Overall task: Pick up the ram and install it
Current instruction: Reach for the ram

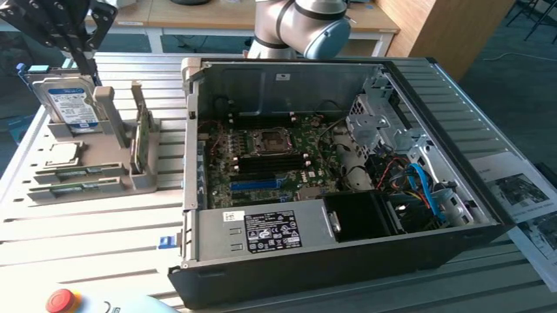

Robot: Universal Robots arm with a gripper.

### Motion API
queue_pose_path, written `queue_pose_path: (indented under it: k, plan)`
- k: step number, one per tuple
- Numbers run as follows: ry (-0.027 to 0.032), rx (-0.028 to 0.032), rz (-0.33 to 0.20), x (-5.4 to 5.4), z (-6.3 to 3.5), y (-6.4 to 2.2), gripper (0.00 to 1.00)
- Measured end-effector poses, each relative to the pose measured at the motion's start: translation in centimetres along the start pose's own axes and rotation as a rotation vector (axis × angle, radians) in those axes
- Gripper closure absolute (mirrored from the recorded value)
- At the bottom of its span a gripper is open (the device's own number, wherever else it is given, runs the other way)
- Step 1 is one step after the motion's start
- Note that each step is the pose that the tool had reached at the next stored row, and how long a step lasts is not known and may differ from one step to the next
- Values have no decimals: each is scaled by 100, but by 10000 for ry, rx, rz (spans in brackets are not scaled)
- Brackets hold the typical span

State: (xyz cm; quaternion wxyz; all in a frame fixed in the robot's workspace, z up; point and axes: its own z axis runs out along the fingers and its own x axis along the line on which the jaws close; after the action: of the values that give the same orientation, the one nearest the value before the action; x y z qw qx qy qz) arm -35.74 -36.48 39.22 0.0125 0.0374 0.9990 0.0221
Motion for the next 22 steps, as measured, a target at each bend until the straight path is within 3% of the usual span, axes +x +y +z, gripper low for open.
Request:
queue_pose_path:
  k: [22]
  plan:
    - [0, 0, 0, 445, -7, 26, 90]
